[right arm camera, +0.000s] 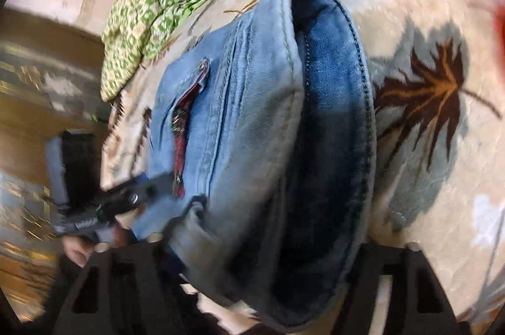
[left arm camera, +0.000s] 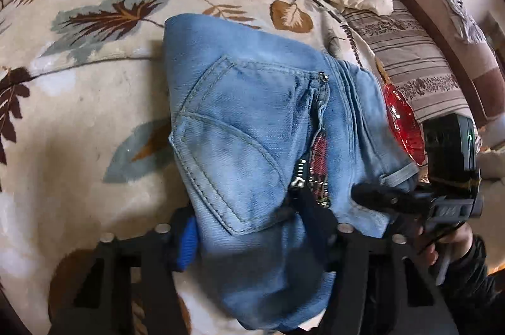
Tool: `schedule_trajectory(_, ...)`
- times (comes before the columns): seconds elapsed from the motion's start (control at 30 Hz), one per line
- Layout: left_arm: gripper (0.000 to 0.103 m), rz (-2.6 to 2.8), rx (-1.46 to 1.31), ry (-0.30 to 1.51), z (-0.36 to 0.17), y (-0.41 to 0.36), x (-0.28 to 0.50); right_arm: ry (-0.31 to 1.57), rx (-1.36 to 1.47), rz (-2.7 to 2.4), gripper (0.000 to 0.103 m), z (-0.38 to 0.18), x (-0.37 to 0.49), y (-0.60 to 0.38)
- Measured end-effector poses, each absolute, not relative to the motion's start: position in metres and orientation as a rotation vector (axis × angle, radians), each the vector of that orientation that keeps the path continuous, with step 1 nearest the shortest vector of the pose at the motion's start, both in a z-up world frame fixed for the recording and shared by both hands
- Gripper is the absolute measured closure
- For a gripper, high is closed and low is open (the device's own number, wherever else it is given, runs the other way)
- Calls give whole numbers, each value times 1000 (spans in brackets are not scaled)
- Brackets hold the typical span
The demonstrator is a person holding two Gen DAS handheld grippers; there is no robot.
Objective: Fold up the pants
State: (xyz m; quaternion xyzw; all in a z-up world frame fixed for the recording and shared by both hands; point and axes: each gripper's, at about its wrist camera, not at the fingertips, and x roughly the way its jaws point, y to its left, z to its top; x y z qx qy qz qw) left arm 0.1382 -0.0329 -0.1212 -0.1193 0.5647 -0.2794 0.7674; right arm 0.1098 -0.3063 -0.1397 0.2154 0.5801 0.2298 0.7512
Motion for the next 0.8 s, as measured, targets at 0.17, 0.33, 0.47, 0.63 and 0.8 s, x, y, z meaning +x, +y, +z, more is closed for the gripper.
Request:
schedule_trajectory(0.17,69,-612,-173,1172,-96,-44,132,1195,288,472,51,-119,100,-288)
schedule_trajectory(0.33,75,-650,-120,1010,-41,-35,122,1069,216,488,60,-75,95,-278)
schedule_trajectory(0.47,74,-629,-124,937,-19,-4,145,962,224,516,60,-49,112,-265)
schedule_trajectory(0.63,73,-566,-73,978,-57,27,183,954,168,486,60,-69,153,-209)
schedule_trajectory(0.8,56,-491,-158,1120,-128,45,200,1081,153,407,51,-125,178,-188)
